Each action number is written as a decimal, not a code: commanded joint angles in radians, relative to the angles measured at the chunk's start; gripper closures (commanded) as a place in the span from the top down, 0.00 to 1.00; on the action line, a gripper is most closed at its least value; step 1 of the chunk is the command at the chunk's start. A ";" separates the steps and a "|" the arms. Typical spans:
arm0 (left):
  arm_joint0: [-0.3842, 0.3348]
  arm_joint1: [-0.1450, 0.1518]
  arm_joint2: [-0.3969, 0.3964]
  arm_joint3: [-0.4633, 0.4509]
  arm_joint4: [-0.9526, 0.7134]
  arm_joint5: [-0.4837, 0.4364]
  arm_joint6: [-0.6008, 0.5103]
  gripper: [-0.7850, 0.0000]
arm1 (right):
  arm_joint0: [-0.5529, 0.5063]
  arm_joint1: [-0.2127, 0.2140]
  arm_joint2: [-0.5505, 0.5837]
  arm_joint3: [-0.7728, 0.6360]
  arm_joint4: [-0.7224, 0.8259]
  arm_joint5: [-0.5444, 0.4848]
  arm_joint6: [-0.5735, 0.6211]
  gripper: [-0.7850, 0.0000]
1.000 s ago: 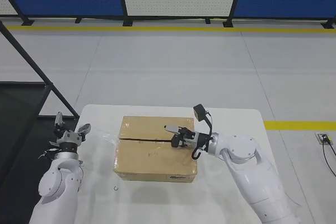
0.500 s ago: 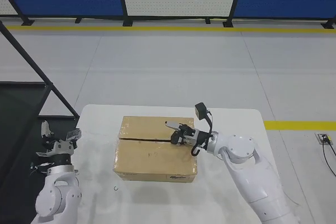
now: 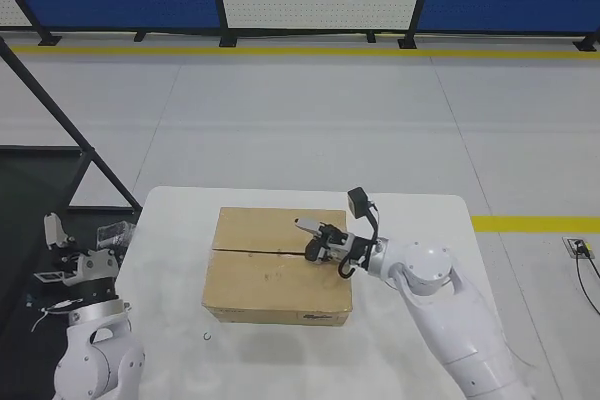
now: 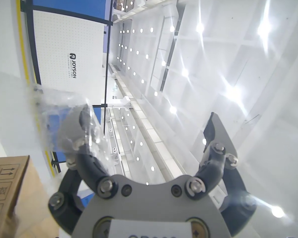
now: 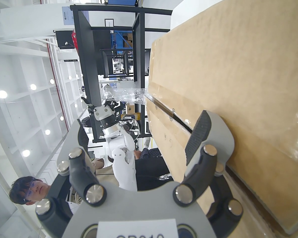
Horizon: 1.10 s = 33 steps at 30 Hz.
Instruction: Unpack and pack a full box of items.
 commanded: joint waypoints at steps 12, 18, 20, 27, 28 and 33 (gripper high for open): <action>-0.008 -0.011 0.028 -0.099 0.083 0.039 0.017 1.00 | -0.059 0.019 0.042 -0.057 0.010 0.027 -0.005 1.00; -0.015 -0.015 0.063 -0.147 0.123 0.080 -0.007 1.00 | -0.086 0.027 0.059 -0.087 0.016 0.027 -0.020 1.00; -0.015 -0.016 0.081 -0.166 0.109 0.108 -0.023 1.00 | -0.094 0.030 0.065 -0.097 0.014 0.031 -0.026 1.00; -0.033 -0.020 0.159 -0.214 0.184 0.192 -0.079 1.00 | -0.127 0.044 0.105 -0.141 0.016 0.054 -0.027 1.00; -0.038 -0.021 0.171 -0.218 0.201 0.203 -0.085 1.00 | -0.131 0.046 0.107 -0.147 0.015 0.058 -0.027 1.00; -0.076 -0.026 0.242 -0.222 0.258 0.259 -0.102 1.00 | -0.144 0.053 0.124 -0.169 0.019 0.071 -0.027 1.00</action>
